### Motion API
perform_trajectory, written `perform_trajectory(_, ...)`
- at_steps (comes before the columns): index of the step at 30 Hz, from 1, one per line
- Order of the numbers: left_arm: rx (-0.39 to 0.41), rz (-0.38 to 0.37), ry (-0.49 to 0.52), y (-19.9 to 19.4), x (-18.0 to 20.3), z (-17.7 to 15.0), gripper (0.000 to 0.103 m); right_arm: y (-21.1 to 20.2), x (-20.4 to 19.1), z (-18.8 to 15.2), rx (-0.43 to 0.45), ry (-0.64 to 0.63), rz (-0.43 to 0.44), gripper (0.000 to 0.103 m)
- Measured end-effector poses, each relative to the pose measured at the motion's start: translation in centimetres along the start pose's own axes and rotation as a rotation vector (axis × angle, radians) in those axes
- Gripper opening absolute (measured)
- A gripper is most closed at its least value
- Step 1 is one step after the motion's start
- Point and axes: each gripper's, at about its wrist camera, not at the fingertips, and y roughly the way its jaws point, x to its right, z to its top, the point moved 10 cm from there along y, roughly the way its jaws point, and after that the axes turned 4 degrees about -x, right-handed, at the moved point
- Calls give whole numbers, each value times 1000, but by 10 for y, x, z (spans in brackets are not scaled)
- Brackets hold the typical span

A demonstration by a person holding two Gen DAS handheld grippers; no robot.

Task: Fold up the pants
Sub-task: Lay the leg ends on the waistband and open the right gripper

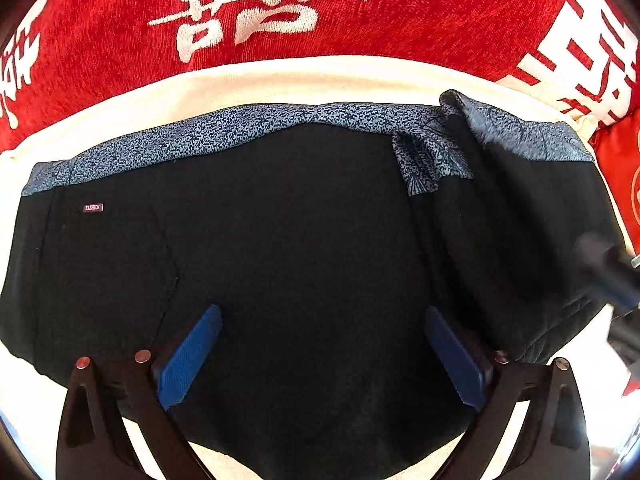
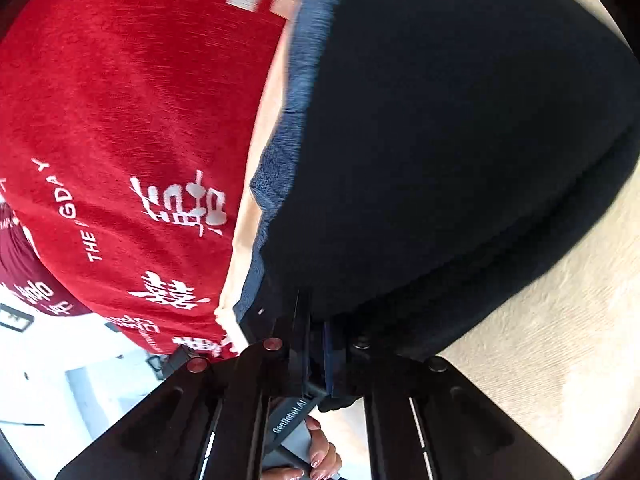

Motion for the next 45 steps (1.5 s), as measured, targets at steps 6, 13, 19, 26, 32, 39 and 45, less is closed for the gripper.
perform_trajectory(6,5,1,-3,1,3,0,102,1,-3,-21,-72,-188,-162,6)
perform_trajectory(13,6,65,-77,-20,-27,-7,102,28,30,-25,-88,-199,-217,5)
perform_trajectory(19,37,98,-82,-43,-43,15,102,20,12,-38,-219,-337,-283,19)
perform_trajectory(26,74,1,7,-56,31,55,102,-62,2,30,5,-394,-367,20)
perform_trajectory(32,52,-66,66,-32,117,76,102,-66,7,101,64,-447,-471,19)
perform_trajectory(39,-49,-35,19,20,85,48,103,-22,34,75,-5,-530,-534,20)
perform_trajectory(45,-71,-5,34,10,71,41,103,-25,33,66,0,-483,-516,19)
